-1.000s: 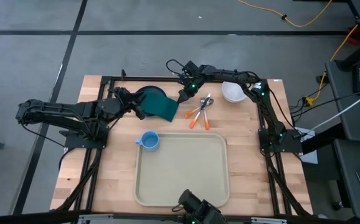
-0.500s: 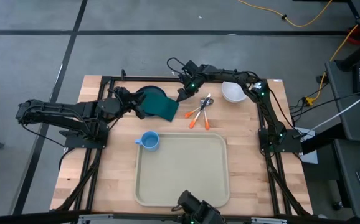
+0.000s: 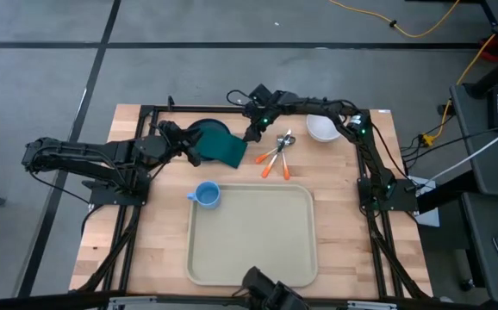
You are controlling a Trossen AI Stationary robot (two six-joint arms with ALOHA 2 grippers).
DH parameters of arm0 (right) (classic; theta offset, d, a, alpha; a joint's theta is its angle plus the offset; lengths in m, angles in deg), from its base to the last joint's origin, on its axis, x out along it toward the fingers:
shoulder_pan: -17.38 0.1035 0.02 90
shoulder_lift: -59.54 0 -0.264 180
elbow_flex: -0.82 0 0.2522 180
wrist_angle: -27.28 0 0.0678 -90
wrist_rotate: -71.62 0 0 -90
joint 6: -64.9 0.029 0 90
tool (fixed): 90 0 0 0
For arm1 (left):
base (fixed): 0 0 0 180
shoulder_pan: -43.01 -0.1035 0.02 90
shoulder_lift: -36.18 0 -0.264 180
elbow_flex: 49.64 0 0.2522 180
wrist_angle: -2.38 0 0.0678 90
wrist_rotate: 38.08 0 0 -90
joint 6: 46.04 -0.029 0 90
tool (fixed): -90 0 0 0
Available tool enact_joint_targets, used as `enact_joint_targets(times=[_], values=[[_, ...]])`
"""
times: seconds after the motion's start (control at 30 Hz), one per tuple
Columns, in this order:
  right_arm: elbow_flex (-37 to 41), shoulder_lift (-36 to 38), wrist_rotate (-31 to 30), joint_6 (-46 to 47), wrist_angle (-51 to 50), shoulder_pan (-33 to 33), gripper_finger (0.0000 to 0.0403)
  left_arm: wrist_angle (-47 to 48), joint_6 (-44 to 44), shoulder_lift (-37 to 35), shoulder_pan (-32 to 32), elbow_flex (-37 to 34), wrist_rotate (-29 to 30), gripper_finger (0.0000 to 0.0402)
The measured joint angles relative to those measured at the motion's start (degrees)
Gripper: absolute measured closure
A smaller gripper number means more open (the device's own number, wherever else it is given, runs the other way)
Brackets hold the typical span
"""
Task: Set up tray
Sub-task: Put the dark green napkin on the right of the light brown serving tray
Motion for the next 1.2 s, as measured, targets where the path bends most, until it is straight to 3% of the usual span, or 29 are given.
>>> enact_joint_targets(times=[0.17, 0.33, 0.5, 0.67, 0.93, 1.1, 1.2], values=[[0.0, 0.0, -4.06, 1.31, 0.47, 0.85, 0.0116, 0.0, -0.05, 0.0, -0.01, 0.0, 0.0, 0.0325], [0.0, 0.0, -6.25, 12.56, 0.51, 1.14, 0.0116, 0.0, -0.01, 0.01, -0.01, 0.0, 0.0, 0.0325], [0.0, 0.02, -3.88, 17.76, -0.17, 1.03, 0.0116, 0.0, -0.05, 0.01, 0.0, 0.0, 0.0, 0.0325], [-1.21, 0.37, 2.65, 17.53, 0.0, 0.83, 0.0116, 0.41, -0.95, 0.02, -0.01, 0.0, 0.0, 0.0325], [-2.29, 0.5, 2.57, 19.69, -1.67, 0.86, 0.0116, 0.39, -1.54, 0.02, -0.01, 0.0, -2.08, 0.0325], [-2.27, 0.48, 9.1, 25.7, -2.19, 0.8, 0.0116, 0.39, -1.35, 0.02, -0.01, 0.0, -4.61, 0.0325], [-2.26, 0.46, 8.76, 25.79, -1.97, 1.46, 0.0116, 0.39, -0.66, 0.02, -0.01, 0.0, -4.63, 0.0325]])
